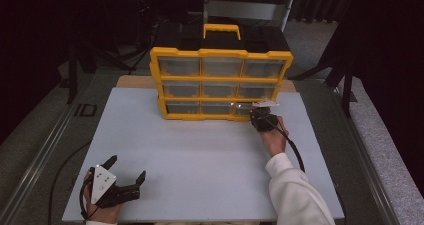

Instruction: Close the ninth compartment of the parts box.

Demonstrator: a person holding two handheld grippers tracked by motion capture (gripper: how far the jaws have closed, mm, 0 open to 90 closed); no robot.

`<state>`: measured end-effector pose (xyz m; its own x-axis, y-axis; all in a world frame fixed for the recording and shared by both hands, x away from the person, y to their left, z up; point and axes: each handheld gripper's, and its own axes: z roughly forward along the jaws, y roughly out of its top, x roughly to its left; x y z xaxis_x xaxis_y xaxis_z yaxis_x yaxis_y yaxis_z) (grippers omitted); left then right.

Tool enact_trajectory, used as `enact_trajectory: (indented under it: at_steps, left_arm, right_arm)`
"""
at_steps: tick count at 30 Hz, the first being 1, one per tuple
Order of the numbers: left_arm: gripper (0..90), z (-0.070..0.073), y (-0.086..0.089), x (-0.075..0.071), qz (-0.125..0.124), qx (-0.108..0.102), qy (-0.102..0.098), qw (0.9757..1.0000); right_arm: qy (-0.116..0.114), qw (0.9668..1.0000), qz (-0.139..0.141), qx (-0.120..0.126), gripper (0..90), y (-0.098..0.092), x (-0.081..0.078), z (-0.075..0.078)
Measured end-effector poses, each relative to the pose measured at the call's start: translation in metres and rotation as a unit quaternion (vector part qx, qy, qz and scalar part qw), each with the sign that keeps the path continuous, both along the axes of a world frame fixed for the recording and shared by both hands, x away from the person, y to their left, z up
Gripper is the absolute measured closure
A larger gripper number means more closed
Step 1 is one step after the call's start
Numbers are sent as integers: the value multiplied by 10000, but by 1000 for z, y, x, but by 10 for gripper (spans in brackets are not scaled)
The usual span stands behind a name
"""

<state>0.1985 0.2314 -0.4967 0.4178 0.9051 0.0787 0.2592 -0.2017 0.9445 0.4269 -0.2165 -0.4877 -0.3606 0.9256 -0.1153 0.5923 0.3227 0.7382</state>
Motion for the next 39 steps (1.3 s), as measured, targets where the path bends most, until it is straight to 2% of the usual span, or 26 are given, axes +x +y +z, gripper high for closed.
enact_trajectory:
  at_steps: [39]
  left_arm:
    - [0,0,-2,1,-41,41,15,10000]
  right_arm:
    - [-26,9998,-178,109,899,7,10,-4]
